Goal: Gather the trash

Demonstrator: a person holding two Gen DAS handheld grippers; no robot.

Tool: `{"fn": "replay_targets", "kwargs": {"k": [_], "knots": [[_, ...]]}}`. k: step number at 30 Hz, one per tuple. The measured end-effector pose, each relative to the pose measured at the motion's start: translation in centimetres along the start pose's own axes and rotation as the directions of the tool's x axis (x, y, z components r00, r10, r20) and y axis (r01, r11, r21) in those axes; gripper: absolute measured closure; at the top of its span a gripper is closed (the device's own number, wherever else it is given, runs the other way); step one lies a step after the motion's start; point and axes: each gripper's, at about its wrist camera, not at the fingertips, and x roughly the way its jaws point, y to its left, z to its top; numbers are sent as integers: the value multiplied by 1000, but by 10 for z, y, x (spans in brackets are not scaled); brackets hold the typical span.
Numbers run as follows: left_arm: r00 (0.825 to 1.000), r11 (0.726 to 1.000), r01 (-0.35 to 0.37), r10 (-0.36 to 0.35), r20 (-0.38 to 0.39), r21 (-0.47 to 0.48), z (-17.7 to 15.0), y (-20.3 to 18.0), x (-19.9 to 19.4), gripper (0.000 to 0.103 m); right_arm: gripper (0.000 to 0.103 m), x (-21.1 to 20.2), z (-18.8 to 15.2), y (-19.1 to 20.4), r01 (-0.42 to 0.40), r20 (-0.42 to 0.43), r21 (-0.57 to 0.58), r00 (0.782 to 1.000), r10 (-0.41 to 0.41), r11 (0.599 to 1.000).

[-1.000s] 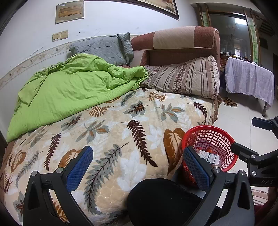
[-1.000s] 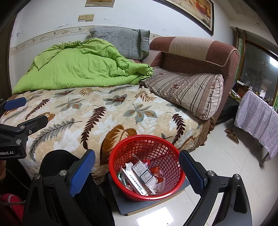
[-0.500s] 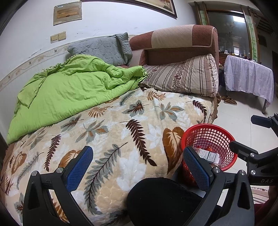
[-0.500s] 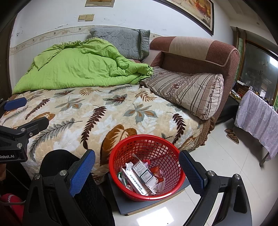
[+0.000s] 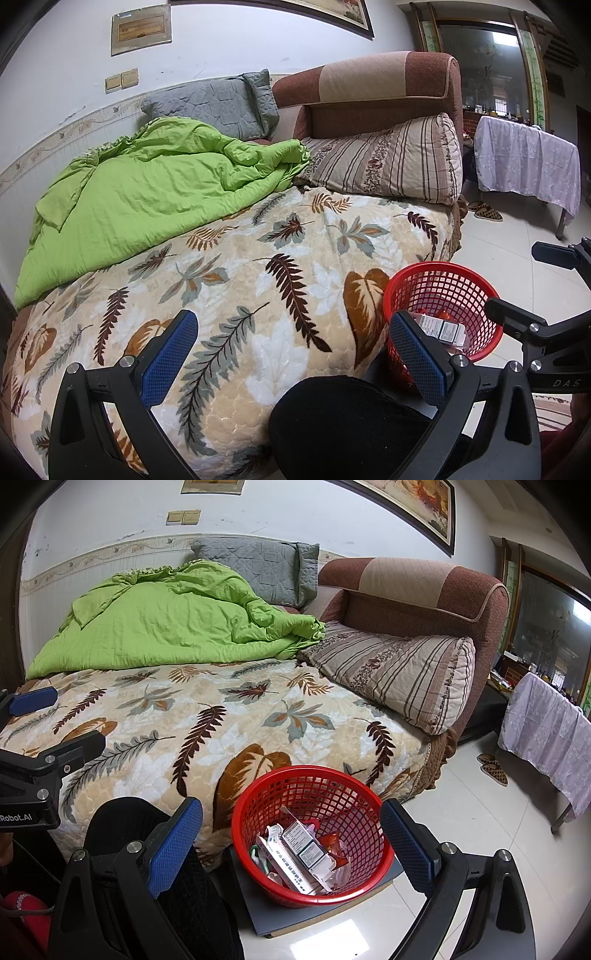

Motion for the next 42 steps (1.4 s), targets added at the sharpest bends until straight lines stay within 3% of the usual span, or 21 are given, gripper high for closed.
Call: {"fn": "replay_targets", "kwargs": {"k": [23,33,38,40,42], "knots": [[1000,1000,3,-3,-6,-6,-3,1,2,0,5,7,-3,5,-4,-11,-11,1000,4,1000],[999,999,15,-17,-31,-50,-9,22,13,0,5,19,10,14,-20,-20,-38,1000,20,999],[996,985,-75,67,-58,-153,-11,68,25,0,5,47,39,31,-93,-29,-68,995,92,993],[988,960,-147,129,-89,-238,-16,106,31,0,5,62,52,47,-137,-43,-84,990,133,987],[964,919,-255,217,-155,-299,-25,144,39,0,4,82,67,70,-208,-69,-96,977,202,973]]}}
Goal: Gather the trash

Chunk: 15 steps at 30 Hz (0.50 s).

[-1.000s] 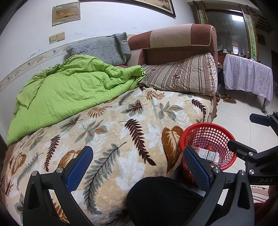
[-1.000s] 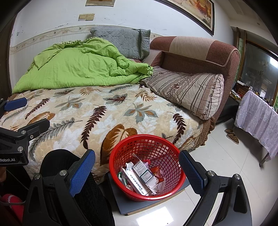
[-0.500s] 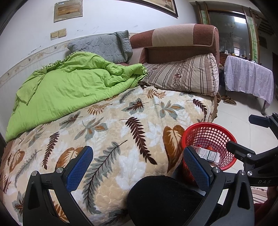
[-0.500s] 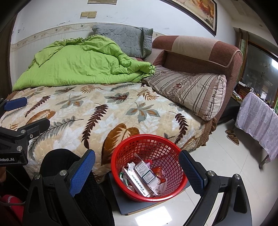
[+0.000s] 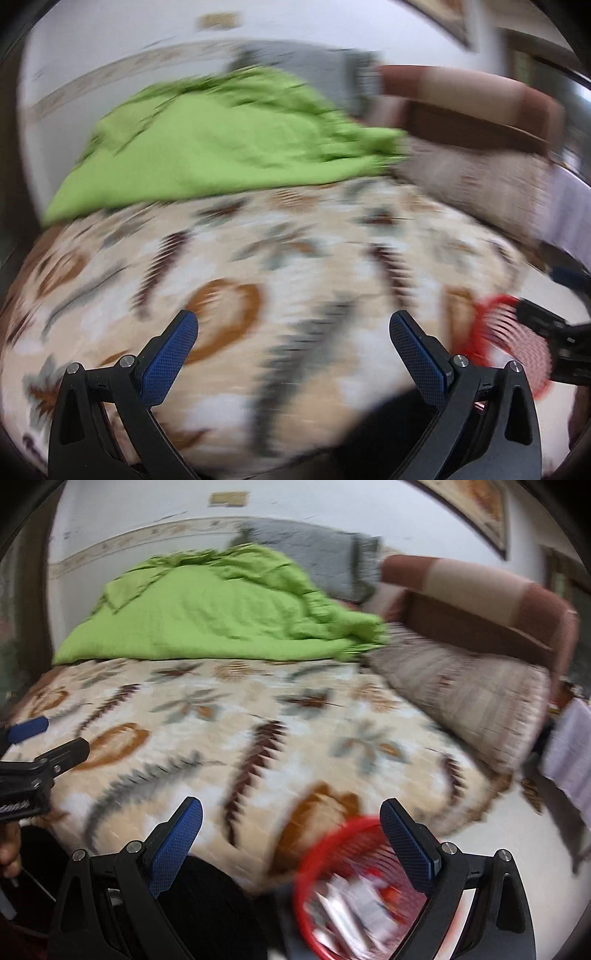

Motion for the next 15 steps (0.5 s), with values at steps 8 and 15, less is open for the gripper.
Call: {"fn": "replay_targets", "kwargs": {"k": [8,15], "knots": [[920,914,-331,258,-295,-235,-17,138,85,0,4,133,68,89,-200,-180,14,963,200,980],[912,899,-341,247,-327,-274,-14,180,137,0,4,249,84,157,-186,-274,22,944,185,982]]}}
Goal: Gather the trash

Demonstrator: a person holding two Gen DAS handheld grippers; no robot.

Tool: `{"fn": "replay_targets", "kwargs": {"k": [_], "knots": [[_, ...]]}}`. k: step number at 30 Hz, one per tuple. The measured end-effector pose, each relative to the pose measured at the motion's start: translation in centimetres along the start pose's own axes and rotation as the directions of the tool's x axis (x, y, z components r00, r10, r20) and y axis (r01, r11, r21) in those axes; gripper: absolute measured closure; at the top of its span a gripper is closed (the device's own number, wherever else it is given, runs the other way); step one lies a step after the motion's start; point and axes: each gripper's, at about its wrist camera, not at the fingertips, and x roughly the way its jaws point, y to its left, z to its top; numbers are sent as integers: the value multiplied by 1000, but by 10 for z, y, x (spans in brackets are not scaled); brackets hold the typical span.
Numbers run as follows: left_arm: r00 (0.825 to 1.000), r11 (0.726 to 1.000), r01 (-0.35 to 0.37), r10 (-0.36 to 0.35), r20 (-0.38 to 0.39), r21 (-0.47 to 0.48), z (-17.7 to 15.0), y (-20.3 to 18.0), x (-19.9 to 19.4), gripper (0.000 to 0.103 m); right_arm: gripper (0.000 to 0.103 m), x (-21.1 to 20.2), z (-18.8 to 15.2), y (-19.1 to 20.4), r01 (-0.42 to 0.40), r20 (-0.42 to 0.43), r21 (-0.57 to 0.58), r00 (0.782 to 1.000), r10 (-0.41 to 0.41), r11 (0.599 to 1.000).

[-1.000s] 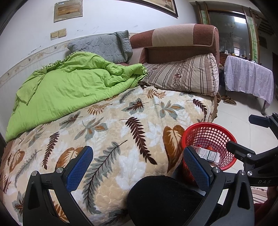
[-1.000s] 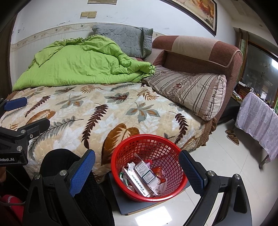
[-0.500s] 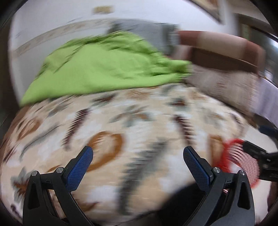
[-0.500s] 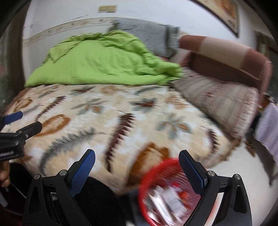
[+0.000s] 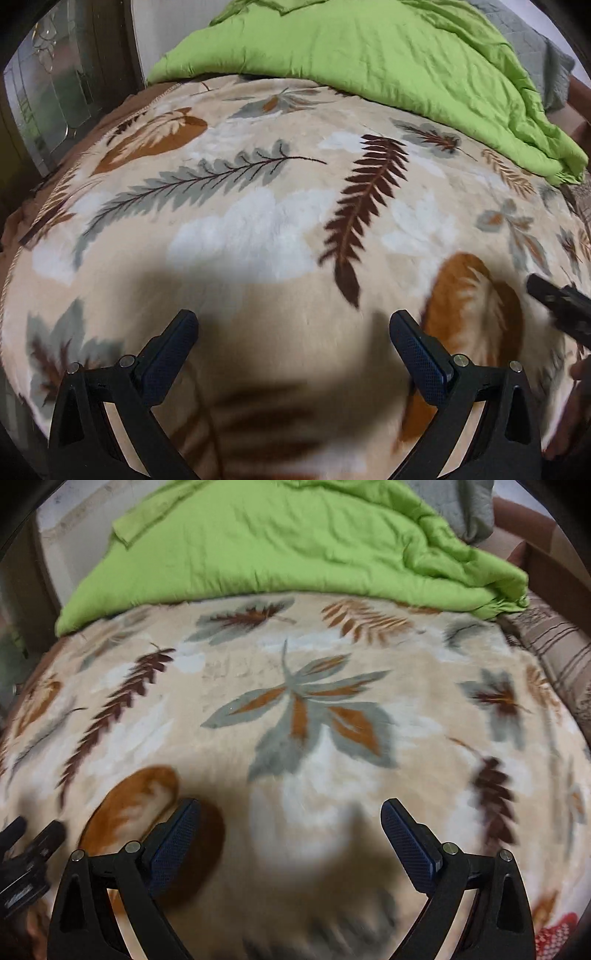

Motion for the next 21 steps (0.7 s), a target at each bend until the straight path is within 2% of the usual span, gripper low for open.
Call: {"fn": "replay_targets", "kwargs": {"k": [3,5,7,10,21], "knots": [[999,999,-4,2,47,45,11,-15,5,0,0,29,8,2,45,1,26,999,-45,999],[999,998,12,-15,43,68,18,-18,17,0,0,34,11,0,51,-8,44,999,-51,998],[999,997,10,-14,48,75,18,-21,21,0,0,35,12,0,56,-12,51,998,-56,997],[998,997,10,-15,55,80,18,-22,24,0,0,32,6,1,53,36,39,998,-55,998],[997,997,29,-34,68,77,16,-19,26,0,0,35,9,0,47,32,43,998,-48,998]]}}
